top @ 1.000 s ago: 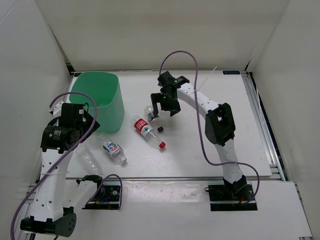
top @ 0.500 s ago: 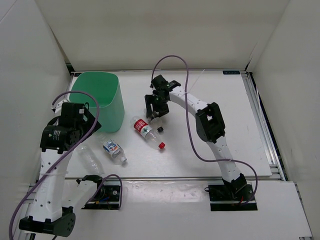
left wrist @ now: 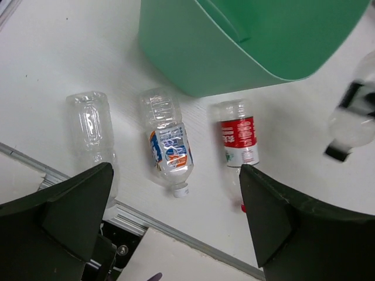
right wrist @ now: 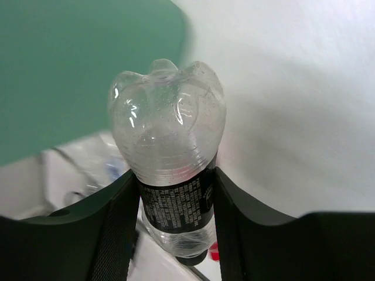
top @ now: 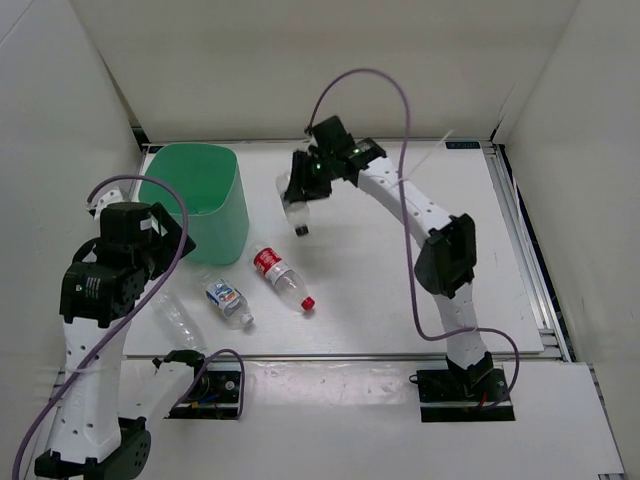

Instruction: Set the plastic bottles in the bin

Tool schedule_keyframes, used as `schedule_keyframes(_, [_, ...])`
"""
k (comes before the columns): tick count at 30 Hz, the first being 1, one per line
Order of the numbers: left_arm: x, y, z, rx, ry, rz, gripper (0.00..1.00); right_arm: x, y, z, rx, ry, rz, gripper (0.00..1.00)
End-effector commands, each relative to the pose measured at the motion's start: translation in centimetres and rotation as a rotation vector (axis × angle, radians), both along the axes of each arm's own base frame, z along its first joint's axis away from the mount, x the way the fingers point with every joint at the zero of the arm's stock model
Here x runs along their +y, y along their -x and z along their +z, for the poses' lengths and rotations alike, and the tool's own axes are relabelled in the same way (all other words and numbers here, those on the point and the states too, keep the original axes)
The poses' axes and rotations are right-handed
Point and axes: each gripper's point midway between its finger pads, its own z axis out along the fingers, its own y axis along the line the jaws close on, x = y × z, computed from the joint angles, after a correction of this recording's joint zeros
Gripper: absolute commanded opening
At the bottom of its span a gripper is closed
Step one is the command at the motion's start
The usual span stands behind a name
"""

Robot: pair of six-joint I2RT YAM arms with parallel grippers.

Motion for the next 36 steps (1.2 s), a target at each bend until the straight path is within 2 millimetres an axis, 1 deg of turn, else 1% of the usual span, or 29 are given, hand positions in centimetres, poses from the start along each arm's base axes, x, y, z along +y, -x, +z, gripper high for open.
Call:
schedule_keyframes(1, [-0.1,1.2,1.6,-0.038,-0.017,-0.048,1.00,4.1,0.8,16.8,-0.253,-0.378,0.019,0.24])
schedule_keyframes(2, [-0.4,1.4,2.0,-0.057,-0.019,-0.089,1.00,4.9,0.4,19.2,-0.310,-0.430,0.015,0.24])
schedule_keyframes(4, [-0.4,1.9,2.5,-0.087,-0.039,-0.124,1.00,6.7,0.5,22.7,-0.416,-0.513,0.021,0.24])
schedule_keyframes(6, [-0.8,2.4,2.7,-0.100,-0.044,-0.170,1.00,8.2,0.2,25.0,-0.504,-0.572,-0.002,0.24])
schedule_keyframes(7, [-0.9,2.7,2.8,-0.109,-0.048,-0.191,1.00,8.8,-0.2,25.0,-0.529,-0.586,-0.015,0.27])
schedule_keyframes(8, [-1.1,2.7,2.8,-0.107,-0.052,-0.208,1.00,9.8,-0.8,26.0,-0.586,-0.635,-0.033,0.27])
schedule_keyframes(9, [-1.0,3.0,2.8,-0.098,-0.061,-0.215,1.00,10.5,-1.2,25.8,-0.612,-0.640,-0.045,0.28])
schedule_keyframes(10, [-0.9,3.1,2.9,-0.085,-0.086,-0.235,1.00,11.4,-0.8,27.2,-0.647,-0.680,-0.050,0.29])
schedule_keyframes(11, [-1.0,3.3,2.7,-0.073,-0.091,-0.259,1.00,12.3,-2.1,26.2,-0.669,-0.682,-0.064,0.30])
schedule_keyframes(12, [-1.1,3.1,2.5,-0.064,-0.091,-0.259,1.00,13.2,-1.8,26.3,-0.681,-0.701,-0.063,0.33])
schedule_keyframes(14, [-1.3,3.1,2.5,-0.051,-0.101,-0.289,1.00,14.4,-1.2,26.9,-0.748,-0.722,-0.056,0.33])
schedule_keyframes(15, [-1.3,2.9,2.7,-0.049,-0.101,-0.290,1.00,15.6,-0.1,26.6,-0.772,-0.718,-0.038,0.35])
schedule_keyframes(17, [-1.7,3.1,2.5,-0.037,-0.089,-0.304,1.00,16.1,0.5,27.3,-0.878,-0.688,-0.027,0.38])
schedule_keyframes(18, [-2.0,3.2,2.1,-0.028,-0.083,-0.324,1.00,17.1,1.5,27.3,-0.903,-0.693,-0.008,0.40])
schedule_keyframes(20, [-2.0,3.5,1.7,-0.026,-0.083,-0.324,1.00,17.4,1.9,27.3,-0.924,-0.678,0.000,0.51])
schedule_keyframes(21, [-2.0,3.5,1.7,-0.026,-0.083,-0.324,1.00,17.4,1.8,26.9,-0.930,-0.658,0.008,0.67])
schedule_keyframes(22, [-1.8,3.5,1.7,-0.027,-0.082,-0.308,1.00,16.8,1.8,27.5,-0.943,-0.645,-0.004,1.00])
schedule_keyframes(24, [-1.9,3.3,1.6,-0.021,-0.067,-0.294,1.00,14.7,2.0,30.0,-0.985,-0.607,-0.036,1.00])
schedule_keyframes(25, [-1.8,3.3,1.6,-0.021,-0.072,-0.287,1.00,11.0,3.4,34.7,-1.051,-0.608,-0.077,1.00])
schedule_keyframes(26, [-1.5,3.0,1.6,-0.014,-0.070,-0.261,1.00,9.9,2.9,32.9,-1.034,-0.531,-0.106,1.00])
schedule_keyframes(27, [-1.4,3.0,1.9,-0.029,-0.060,-0.234,1.00,7.1,2.0,33.3,-1.042,-0.469,-0.229,1.00])
schedule_keyframes(28, [-1.0,2.7,2.2,-0.042,-0.068,-0.205,1.00,3.2,2.9,35.5,-1.026,-0.473,-0.295,1.00])
schedule_keyframes(29, [-0.9,2.5,2.4,-0.058,-0.065,-0.187,1.00,0.9,1.7,34.2,-0.984,-0.431,-0.325,1.00])
schedule_keyframes(30, [-0.8,2.2,2.3,-0.062,-0.051,-0.160,1.00,0.0,1.6,32.3,-0.922,-0.397,-0.313,1.00])
schedule_keyframes(31, [-0.7,2.1,2.5,-0.088,-0.045,-0.140,1.00,-0.6,3.0,28.5,-0.813,-0.340,-0.216,1.00])
schedule_keyframes(33, [-0.2,2.2,2.1,-0.110,-0.038,-0.094,1.00,-0.8,5.0,25.1,-0.756,-0.294,-0.060,1.00])
schedule_keyframes(34, [-0.3,2.2,2.0,-0.122,-0.015,-0.076,1.00,-1.6,6.4,24.2,-0.727,-0.284,-0.027,1.00])
schedule_keyframes(35, [-0.2,1.9,2.2,-0.149,-0.009,-0.062,1.00,-1.6,7.9,19.6,-0.632,-0.216,0.039,1.00])
schedule_keyframes(36, [-0.2,1.9,2.0,-0.163,-0.007,-0.061,1.00,-1.1,9.8,17.7,-0.561,-0.228,0.129,1.00])
